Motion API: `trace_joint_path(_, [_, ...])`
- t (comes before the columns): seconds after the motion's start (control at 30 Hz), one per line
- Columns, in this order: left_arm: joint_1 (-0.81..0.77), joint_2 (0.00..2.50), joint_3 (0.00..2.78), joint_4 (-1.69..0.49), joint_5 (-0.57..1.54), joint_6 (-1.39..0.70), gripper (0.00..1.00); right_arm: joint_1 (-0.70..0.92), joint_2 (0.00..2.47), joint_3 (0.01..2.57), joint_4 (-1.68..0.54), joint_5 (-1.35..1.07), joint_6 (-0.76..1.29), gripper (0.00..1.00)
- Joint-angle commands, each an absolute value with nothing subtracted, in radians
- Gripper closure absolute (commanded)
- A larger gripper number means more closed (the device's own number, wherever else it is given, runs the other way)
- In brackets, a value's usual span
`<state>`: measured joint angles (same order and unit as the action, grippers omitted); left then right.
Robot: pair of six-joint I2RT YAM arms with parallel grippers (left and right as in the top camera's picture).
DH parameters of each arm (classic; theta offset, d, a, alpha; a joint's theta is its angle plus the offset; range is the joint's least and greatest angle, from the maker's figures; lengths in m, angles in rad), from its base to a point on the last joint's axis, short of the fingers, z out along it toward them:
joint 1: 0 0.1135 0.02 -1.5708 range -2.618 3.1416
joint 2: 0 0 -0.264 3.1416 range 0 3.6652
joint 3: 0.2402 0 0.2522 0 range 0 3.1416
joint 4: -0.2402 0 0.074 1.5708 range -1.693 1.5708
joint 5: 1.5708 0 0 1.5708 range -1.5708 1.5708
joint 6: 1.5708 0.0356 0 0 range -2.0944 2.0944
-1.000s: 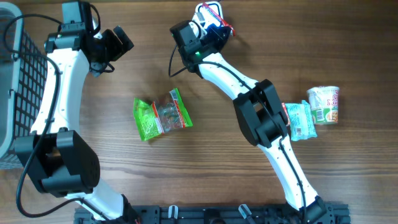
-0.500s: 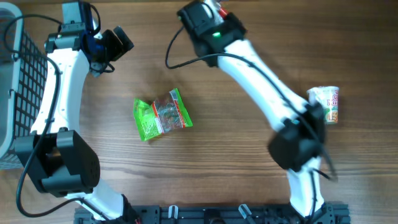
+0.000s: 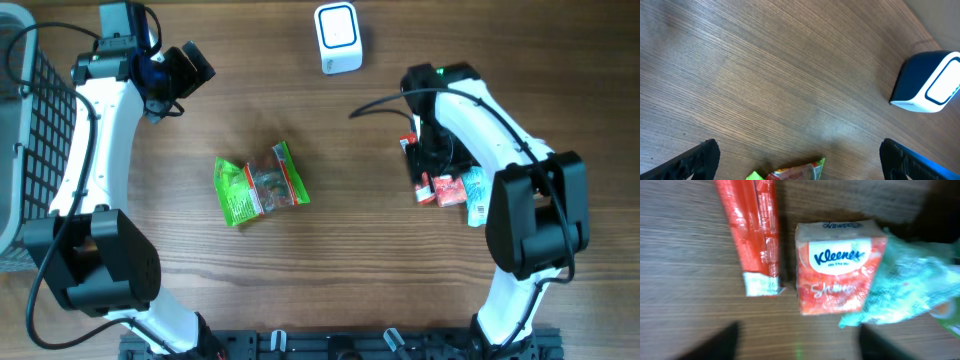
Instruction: Scan the item barcode
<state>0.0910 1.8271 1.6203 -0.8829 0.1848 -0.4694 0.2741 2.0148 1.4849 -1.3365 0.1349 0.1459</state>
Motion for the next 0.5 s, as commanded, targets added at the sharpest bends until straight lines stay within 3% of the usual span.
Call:
trace_joint_path(0.0, [0.095, 1.827, 1.623, -0.881, 0.190, -0.472, 0.00, 0.272, 2.010, 1.493, -1.332, 0.175, 0.160, 0.01])
trace_joint_path(0.1, [0.095, 1.827, 1.623, -0.881, 0.190, -0.472, 0.00, 0.290, 1.968, 1.605, -1.355, 0.060, 0.157, 0.01])
trace_joint_path(0.2, [0.095, 1.827, 1.623, -0.881, 0.190, -0.472, 0.00, 0.399, 1.897, 1.657, -1.233, -0.126, 0.213, 0.01])
trace_joint_path(0.27, [0.095, 1.827, 1.623, -0.881, 0.190, -0.472, 0.00, 0.504, 1.892, 1.656, -1.142, -0.129, 0.337, 0.00])
trace_joint_path(0.37, [0.095, 1.827, 1.623, -0.881, 0.190, -0.472, 0.00, 0.718, 1.903, 1.605, -0.806, -0.180, 0.443, 0.00])
trace_joint_path(0.47, [0.095, 1.827, 1.623, -0.881, 0.190, -0.472, 0.00, 0.854, 1.954, 1.597, -0.692, -0.020, 0.448, 0.01])
